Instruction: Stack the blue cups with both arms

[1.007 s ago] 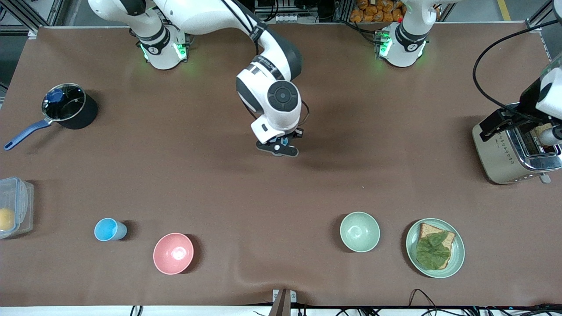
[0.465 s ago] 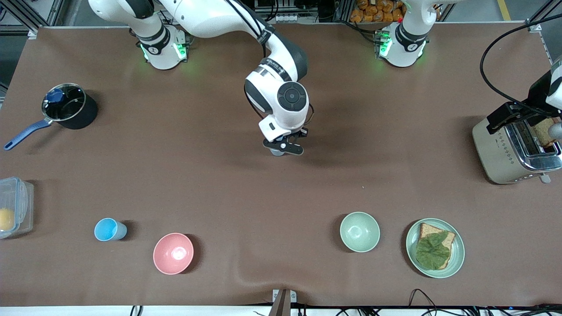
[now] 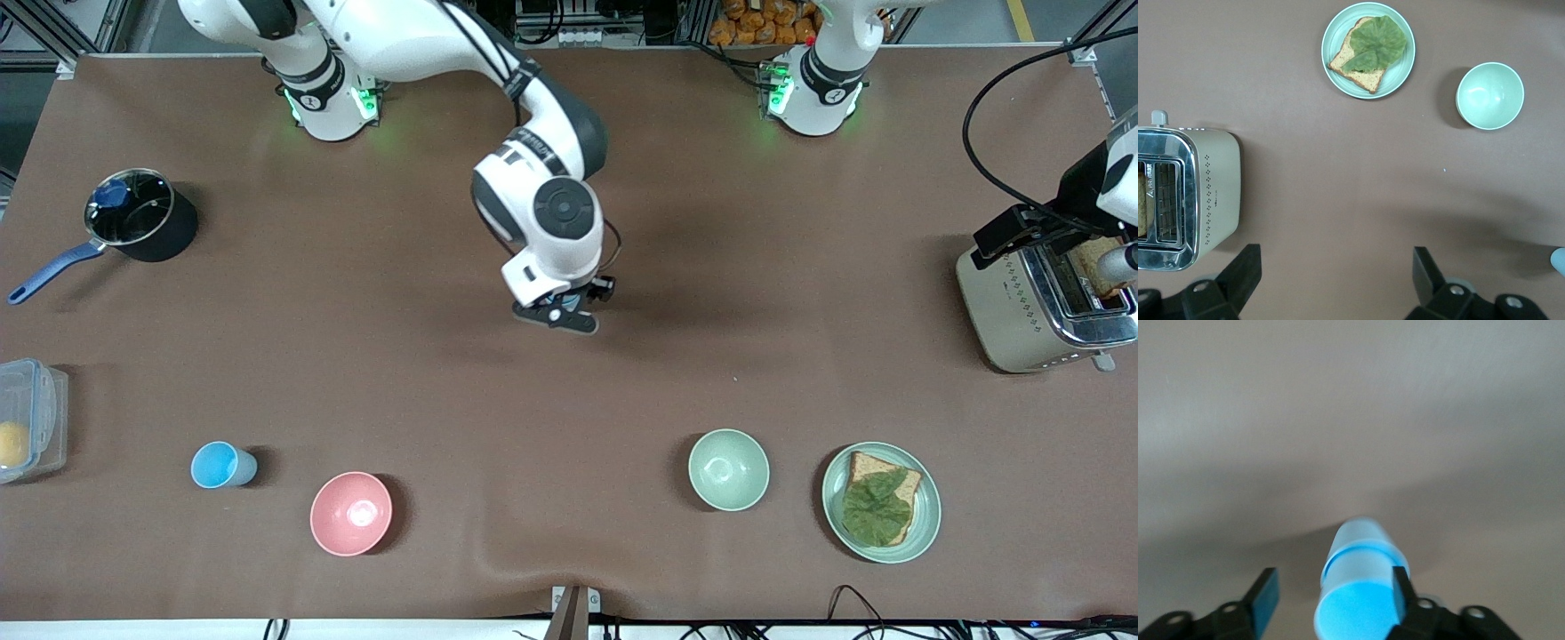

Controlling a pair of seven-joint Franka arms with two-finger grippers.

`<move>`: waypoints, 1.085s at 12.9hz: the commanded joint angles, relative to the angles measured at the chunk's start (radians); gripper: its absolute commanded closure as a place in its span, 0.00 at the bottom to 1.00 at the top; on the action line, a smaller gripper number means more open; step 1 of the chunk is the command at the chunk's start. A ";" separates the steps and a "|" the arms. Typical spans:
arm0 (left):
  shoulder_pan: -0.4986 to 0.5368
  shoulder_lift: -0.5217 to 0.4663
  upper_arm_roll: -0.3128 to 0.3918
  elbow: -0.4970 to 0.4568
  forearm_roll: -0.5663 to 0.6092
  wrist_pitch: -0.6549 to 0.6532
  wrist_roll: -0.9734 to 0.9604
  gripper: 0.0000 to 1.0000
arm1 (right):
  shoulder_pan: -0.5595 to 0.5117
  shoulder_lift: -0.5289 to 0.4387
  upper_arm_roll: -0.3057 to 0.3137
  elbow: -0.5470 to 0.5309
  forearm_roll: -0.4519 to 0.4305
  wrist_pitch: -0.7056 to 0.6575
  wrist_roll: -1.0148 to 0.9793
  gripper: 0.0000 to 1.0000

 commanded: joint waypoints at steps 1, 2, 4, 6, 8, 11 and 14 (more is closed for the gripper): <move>-0.003 -0.009 0.002 -0.006 -0.022 -0.013 0.026 0.00 | -0.140 -0.099 0.018 -0.014 0.009 -0.114 -0.235 0.00; -0.002 -0.010 0.001 -0.007 -0.022 -0.013 0.026 0.00 | -0.188 -0.128 0.018 -0.019 0.011 -0.180 -0.338 0.00; -0.002 -0.010 0.002 -0.009 -0.022 -0.013 0.026 0.00 | -0.283 -0.183 0.016 -0.026 0.008 -0.296 -0.495 0.00; -0.002 -0.010 0.002 -0.009 -0.022 -0.013 0.026 0.00 | -0.378 -0.285 0.016 -0.119 -0.003 -0.325 -0.583 0.00; -0.002 -0.007 0.002 -0.006 -0.022 -0.013 0.028 0.00 | -0.476 -0.394 0.015 -0.236 -0.012 -0.322 -0.731 0.00; -0.003 -0.006 0.002 -0.001 -0.022 -0.013 0.028 0.00 | -0.576 -0.500 0.016 -0.290 -0.074 -0.318 -0.796 0.00; -0.002 -0.006 0.002 -0.001 -0.022 -0.015 0.028 0.00 | -0.625 -0.640 0.015 -0.348 -0.078 -0.361 -0.799 0.00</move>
